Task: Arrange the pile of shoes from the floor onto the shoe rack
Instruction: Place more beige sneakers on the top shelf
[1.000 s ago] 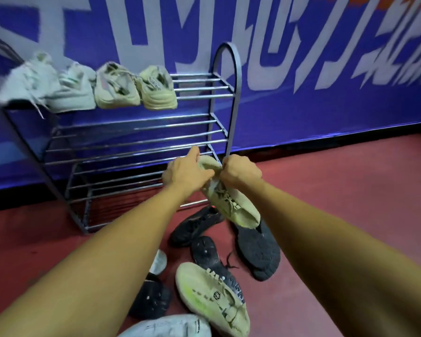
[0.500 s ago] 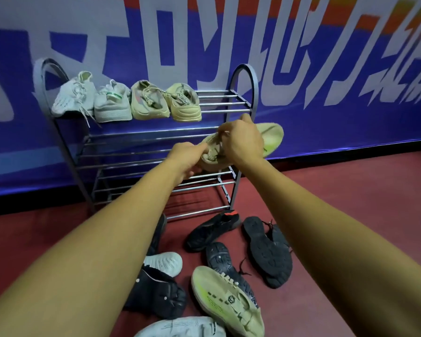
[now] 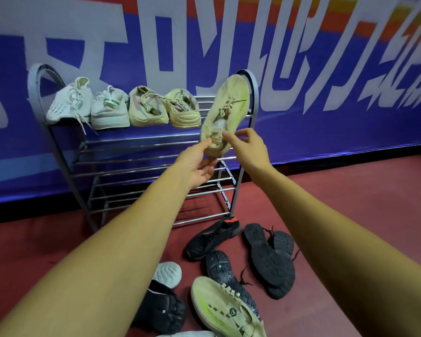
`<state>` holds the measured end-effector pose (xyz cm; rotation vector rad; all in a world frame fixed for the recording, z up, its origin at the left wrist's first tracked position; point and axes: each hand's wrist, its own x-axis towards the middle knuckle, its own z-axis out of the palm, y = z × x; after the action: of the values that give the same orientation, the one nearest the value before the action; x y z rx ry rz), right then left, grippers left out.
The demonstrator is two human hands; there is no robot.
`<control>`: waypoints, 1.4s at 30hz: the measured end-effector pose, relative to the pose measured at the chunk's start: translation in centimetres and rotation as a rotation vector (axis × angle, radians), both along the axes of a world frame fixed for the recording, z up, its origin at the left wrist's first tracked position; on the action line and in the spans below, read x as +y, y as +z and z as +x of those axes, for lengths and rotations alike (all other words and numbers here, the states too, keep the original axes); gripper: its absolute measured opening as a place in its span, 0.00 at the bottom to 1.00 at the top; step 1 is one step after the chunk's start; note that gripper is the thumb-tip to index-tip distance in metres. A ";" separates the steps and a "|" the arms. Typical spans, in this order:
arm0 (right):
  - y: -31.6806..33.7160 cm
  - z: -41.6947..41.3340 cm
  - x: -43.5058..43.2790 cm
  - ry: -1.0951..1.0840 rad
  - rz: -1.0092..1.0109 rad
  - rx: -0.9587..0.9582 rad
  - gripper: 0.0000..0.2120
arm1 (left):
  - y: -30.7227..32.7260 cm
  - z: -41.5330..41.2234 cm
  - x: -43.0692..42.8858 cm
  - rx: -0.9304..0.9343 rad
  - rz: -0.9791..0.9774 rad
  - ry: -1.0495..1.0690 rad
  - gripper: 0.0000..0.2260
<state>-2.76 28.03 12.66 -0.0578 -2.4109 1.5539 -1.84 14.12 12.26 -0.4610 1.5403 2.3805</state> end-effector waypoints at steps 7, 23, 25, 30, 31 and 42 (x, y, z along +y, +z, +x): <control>-0.2 -0.7 1.4 0.154 -0.220 -0.028 0.14 | -0.2 -1.4 1.6 0.056 -0.033 0.018 0.24; -1.7 -3.9 1.1 0.111 -0.260 0.064 0.28 | -0.1 -3.8 1.6 0.169 -0.106 0.154 0.10; -1.7 -4.4 0.6 0.107 -0.285 0.065 0.24 | 0.0 -4.1 1.7 0.213 -0.107 0.175 0.09; -1.7 -5.4 0.1 0.106 -0.306 0.080 0.22 | -0.5 -4.6 1.6 0.242 -0.087 0.173 0.16; -1.8 -5.7 0.1 0.110 -0.303 0.080 0.23 | -0.5 -4.8 1.6 0.240 -0.079 0.170 0.17; -2.2 -7.5 -0.2 0.130 -0.331 0.129 0.15 | -0.8 -7.1 2.0 0.192 -0.033 0.187 0.22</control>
<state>-10.27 27.87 10.41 0.1322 -2.0751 1.9379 -8.93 16.09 11.50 -0.4105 1.6868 2.6112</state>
